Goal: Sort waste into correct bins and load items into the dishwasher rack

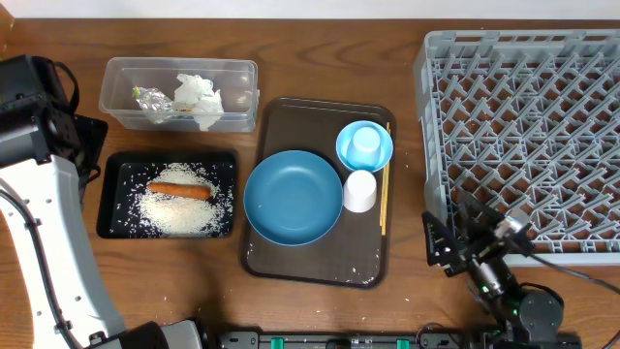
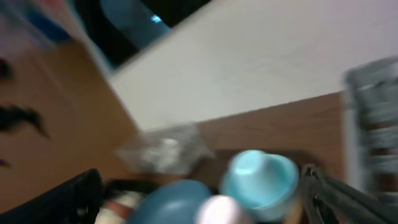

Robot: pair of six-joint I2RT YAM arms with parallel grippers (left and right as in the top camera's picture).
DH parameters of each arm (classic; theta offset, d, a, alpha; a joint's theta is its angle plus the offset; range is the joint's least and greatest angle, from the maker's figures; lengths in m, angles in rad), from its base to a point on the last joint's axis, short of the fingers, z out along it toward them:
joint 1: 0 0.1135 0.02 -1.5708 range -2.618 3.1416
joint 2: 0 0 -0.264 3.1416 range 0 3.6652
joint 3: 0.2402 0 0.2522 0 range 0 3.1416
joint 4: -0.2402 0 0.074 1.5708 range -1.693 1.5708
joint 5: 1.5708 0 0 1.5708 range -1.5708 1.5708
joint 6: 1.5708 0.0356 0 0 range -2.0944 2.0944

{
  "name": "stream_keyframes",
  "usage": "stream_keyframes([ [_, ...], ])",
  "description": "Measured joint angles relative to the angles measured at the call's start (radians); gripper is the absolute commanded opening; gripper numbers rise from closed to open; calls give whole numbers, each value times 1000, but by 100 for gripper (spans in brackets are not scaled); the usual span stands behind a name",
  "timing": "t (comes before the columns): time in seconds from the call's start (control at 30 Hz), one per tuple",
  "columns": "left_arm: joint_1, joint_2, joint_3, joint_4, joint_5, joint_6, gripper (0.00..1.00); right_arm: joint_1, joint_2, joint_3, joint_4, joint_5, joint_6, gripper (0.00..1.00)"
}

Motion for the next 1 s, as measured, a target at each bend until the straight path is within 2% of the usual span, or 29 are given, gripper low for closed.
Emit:
stream_keyframes([
  [0.1, 0, 0, 0, 0, 0, 0, 98, 0, 0, 0, 51, -28, 137, 93],
  [0.2, 0, 0, 0, 0, 0, 0, 98, 0, 0, 0, 77, -48, 210, 85],
  [0.27, 0, 0, 0, 0, 0, 0, 98, 0, 0, 0, 103, -63, 243, 84],
  [0.57, 0, 0, 0, 0, 0, 0, 98, 0, 0, 22, 166, -129, 286, 97],
  [0.7, 0, 0, 0, 0, 0, 0, 98, 0, 4, 98, 82, -144, 266, 99],
  [0.8, 0, 0, 0, 0, 0, 0, 98, 0, 49, 189, -44, -146, 195, 99],
  [1.0, 0, 0, 0, 0, 0, 0, 98, 0, 298, 409, -232, -142, 24, 99],
])
